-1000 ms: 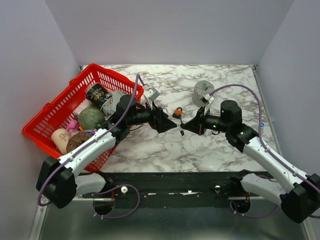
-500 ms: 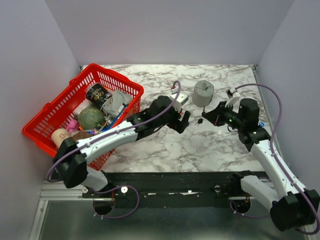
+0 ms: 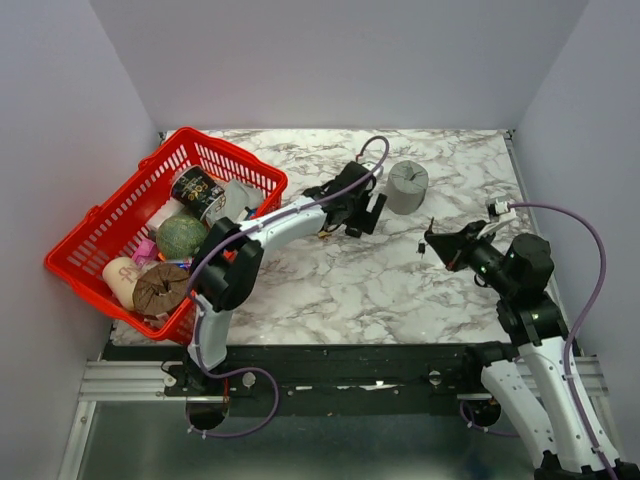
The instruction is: Unlock with the key
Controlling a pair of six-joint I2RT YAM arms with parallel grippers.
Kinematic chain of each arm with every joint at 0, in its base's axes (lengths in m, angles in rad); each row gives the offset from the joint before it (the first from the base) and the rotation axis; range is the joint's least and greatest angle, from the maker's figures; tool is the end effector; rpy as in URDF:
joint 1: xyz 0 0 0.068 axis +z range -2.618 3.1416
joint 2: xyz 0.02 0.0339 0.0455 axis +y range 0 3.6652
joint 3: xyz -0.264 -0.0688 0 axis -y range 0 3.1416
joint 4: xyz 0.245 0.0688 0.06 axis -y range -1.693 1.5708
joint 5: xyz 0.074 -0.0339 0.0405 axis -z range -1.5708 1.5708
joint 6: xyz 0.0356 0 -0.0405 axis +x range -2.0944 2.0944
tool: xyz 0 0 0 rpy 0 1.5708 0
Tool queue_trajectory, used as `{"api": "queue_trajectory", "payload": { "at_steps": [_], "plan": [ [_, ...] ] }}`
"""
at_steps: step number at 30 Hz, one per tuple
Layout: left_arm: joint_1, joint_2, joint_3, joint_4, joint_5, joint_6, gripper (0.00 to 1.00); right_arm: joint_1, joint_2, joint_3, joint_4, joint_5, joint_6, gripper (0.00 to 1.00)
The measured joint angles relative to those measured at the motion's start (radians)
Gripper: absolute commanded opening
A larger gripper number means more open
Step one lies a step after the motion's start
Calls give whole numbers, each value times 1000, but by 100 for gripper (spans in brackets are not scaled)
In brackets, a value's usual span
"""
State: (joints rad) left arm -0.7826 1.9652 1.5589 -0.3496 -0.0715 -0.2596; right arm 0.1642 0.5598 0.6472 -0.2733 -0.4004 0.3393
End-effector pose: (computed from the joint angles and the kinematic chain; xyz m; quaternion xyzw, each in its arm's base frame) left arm 0.3208 -0.3154 0.2404 0.2235 0.8900 -0.1687 0.3598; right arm 0.1359 0.0366 0.3151 -0.0605 0.7625 0.3041 0.5678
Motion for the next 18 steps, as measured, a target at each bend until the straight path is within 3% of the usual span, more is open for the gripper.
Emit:
{"api": "queue_trajectory", "payload": {
  "at_steps": [7, 13, 18],
  "plan": [
    [66, 217, 127, -73, -7, 5, 97, -1, -8, -18, -21, -4, 0, 1],
    [54, 233, 158, -110, -5, 5, 97, -1, -4, -18, -21, -6, 0, 1],
    [52, 264, 226, -117, -5, 5, 90, -1, -4, -20, -21, -6, 0, 1]
  ]
}}
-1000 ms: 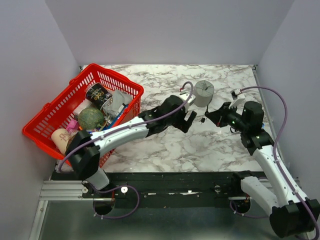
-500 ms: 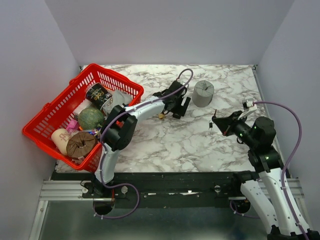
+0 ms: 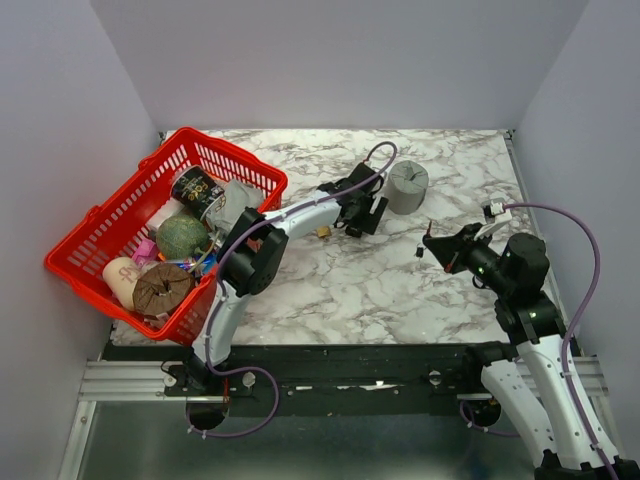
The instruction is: Unlock with the key
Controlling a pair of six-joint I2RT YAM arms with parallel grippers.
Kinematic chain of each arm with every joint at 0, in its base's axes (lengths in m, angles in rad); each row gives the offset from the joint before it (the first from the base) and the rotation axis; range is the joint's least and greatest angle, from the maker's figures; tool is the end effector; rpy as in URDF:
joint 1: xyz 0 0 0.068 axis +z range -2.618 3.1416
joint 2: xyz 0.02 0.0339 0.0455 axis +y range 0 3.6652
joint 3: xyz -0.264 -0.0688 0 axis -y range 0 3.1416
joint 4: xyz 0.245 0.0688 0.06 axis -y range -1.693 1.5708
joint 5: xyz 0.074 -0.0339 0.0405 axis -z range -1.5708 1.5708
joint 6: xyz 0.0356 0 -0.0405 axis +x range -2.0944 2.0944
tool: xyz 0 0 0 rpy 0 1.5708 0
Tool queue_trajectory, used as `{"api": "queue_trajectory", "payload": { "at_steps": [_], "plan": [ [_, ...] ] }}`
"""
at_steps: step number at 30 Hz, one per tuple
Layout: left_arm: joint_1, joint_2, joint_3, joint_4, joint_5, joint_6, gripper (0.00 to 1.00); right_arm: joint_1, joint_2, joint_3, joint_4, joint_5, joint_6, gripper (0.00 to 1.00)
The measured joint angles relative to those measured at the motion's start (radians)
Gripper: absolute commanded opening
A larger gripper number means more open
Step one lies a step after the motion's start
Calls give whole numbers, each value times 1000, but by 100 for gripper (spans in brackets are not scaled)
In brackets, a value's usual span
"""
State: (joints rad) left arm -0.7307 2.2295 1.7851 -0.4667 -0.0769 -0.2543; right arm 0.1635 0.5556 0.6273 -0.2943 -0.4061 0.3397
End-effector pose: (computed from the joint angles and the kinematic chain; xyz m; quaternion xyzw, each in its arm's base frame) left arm 0.3710 -0.3288 0.1846 0.2110 0.9216 -0.1210 0.3024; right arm 0.1357 0.0366 0.3066 -0.0581 0.7733 0.3048 0.5529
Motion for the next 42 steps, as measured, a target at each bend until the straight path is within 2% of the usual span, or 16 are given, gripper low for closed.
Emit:
{"api": "queue_trajectory", "payload": {
  "at_steps": [7, 10, 13, 14, 16, 17, 20, 26, 29, 32, 38, 42],
  "plan": [
    [1, 39, 12, -29, -15, 0, 74, 0, 0, -1, 0, 0, 0, 1],
    [0, 39, 12, -35, -17, -5, 61, 0, 0, -1, 0, 0, 0, 1],
    [0, 39, 12, -37, -16, -8, 45, 0, 1, -2, 0, 0, 0, 1],
    [0, 39, 12, -37, -15, -10, 37, 0, 1, -2, 0, 0, 0, 1],
    [0, 39, 12, -36, -12, -16, 28, 0, 2, -2, 0, 0, 0, 1],
    [0, 39, 12, -36, -12, -21, 18, 0, 2, -2, 0, 0, 0, 1],
    [0, 35, 2, -25, -13, -33, 0, 0, 5, -2, 0, 0, 0, 1],
    [6, -42, -106, 12, 16, -128, 0, 0, 13, -2, -4, 1, -5, 1],
    [9, -167, -246, 53, 55, -231, 0, 0, 14, 5, -23, 1, -14, 1],
    [10, -288, -299, 77, 96, -325, 0, 0, 20, 21, -47, -3, -24, 1],
    [22, -489, -401, 263, 201, -499, 0, 2, 78, 47, -50, -71, -14, 1],
    [32, -550, -526, 357, 247, -574, 0, 70, 115, 46, -39, -78, 20, 1]
  ]
}}
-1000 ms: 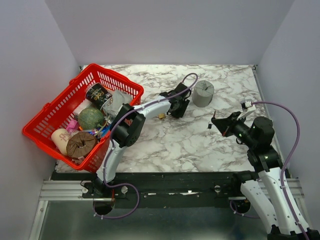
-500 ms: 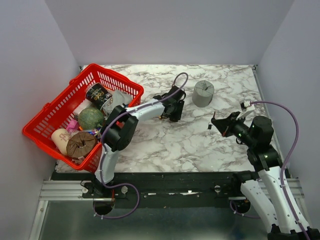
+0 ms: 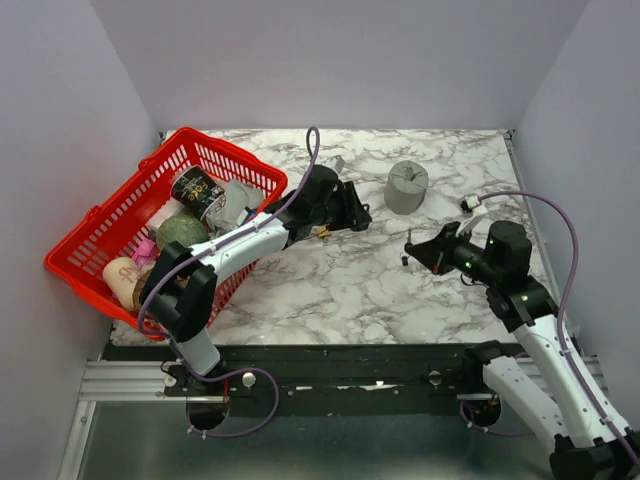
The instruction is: Unlock with the key
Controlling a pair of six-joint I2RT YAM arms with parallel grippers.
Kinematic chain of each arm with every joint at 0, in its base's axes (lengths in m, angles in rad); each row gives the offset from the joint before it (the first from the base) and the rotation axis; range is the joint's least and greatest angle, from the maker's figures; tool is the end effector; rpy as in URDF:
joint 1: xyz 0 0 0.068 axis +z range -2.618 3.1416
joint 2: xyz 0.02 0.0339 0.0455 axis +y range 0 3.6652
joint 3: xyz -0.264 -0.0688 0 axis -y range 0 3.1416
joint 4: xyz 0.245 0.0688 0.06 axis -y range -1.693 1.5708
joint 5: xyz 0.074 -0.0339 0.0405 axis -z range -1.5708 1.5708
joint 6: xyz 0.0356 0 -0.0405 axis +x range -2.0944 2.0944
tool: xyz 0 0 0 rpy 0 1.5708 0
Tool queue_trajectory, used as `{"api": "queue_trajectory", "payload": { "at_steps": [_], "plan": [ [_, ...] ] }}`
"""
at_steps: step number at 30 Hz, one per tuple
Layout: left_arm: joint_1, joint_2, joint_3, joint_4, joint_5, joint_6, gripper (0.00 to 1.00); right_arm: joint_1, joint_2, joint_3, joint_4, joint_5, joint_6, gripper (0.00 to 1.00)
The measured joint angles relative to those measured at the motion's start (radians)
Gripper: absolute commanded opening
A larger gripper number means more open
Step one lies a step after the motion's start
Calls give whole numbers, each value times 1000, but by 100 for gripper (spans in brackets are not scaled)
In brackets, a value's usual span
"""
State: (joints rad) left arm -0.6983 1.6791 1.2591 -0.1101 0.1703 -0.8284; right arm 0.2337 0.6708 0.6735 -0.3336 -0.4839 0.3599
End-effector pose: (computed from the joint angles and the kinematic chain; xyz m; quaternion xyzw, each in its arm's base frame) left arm 0.2955 -0.2559 0.2757 -0.0140 0.8654 -0.3958 0.3069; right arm 0.1497 0.0527 0.3040 -0.0891 0.7974 0.3515 0.4824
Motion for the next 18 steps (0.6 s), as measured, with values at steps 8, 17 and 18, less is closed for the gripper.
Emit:
{"api": "queue_trajectory", "payload": {
  "at_steps": [8, 17, 18],
  "plan": [
    [8, -5, -92, 16, -2, -15, 0, 309, 217, 10, 105, 80, 88, 1],
    [8, -60, -113, 37, -21, -14, 0, 349, 424, 20, 190, 91, 154, 1],
    [8, -62, -114, 42, -21, -14, 0, 349, 433, 25, 195, 91, 158, 1]
  ]
}}
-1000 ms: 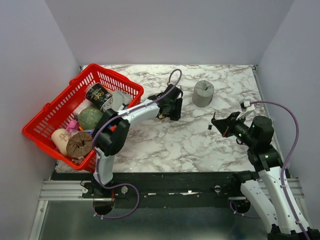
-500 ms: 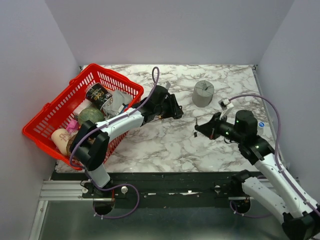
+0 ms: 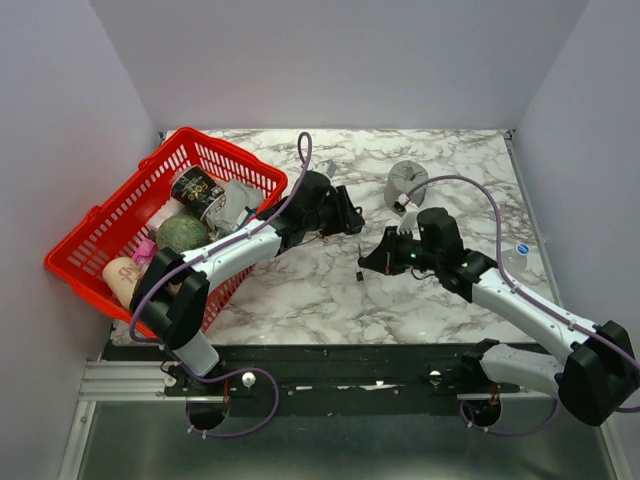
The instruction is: Unlock with the key
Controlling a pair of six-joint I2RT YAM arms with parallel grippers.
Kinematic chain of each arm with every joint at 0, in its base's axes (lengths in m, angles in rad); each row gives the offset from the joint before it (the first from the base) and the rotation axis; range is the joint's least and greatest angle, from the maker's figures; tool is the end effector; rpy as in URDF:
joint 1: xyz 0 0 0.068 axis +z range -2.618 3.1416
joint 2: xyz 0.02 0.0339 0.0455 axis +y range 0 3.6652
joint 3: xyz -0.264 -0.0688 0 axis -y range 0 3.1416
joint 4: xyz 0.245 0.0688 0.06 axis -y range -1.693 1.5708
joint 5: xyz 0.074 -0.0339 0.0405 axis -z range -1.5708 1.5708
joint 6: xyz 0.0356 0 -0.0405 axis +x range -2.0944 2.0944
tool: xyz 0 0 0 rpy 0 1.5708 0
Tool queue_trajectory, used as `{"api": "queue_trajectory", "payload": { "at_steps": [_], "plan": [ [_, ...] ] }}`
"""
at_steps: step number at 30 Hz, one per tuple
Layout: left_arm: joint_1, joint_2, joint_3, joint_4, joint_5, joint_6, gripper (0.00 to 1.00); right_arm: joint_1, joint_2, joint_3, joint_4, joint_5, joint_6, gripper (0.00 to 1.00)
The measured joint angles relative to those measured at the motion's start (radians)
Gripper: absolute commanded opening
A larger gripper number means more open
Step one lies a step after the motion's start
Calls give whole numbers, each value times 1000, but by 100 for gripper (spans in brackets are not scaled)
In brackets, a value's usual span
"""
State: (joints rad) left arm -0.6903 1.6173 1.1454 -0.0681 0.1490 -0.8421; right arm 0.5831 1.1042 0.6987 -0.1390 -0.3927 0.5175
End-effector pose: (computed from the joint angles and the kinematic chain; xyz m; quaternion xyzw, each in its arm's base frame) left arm 0.2830 -0.2406 0.2631 -0.0292 0.8680 -0.3875 0.3093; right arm 0.1941 0.1443 0.2524 -0.1237 0.8509 0.3967 0.3215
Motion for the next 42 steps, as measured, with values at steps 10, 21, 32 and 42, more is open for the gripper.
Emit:
{"api": "queue_trajectory", "payload": {
  "at_steps": [10, 21, 32, 42],
  "plan": [
    [0, -3, -18, 15, 0, 0, 0, 0, 87, 68, 37, 25, 18, 1],
    [-2, -6, -24, 17, 0, 2, 0, 0, 154, 102, 40, 44, 25, 1],
    [-6, -6, -24, 18, 0, 12, 0, 0, 190, 102, 40, 52, 38, 1],
    [-7, -6, -24, 19, 0, 23, 0, 0, 208, 114, 39, 67, 56, 1]
  ]
}}
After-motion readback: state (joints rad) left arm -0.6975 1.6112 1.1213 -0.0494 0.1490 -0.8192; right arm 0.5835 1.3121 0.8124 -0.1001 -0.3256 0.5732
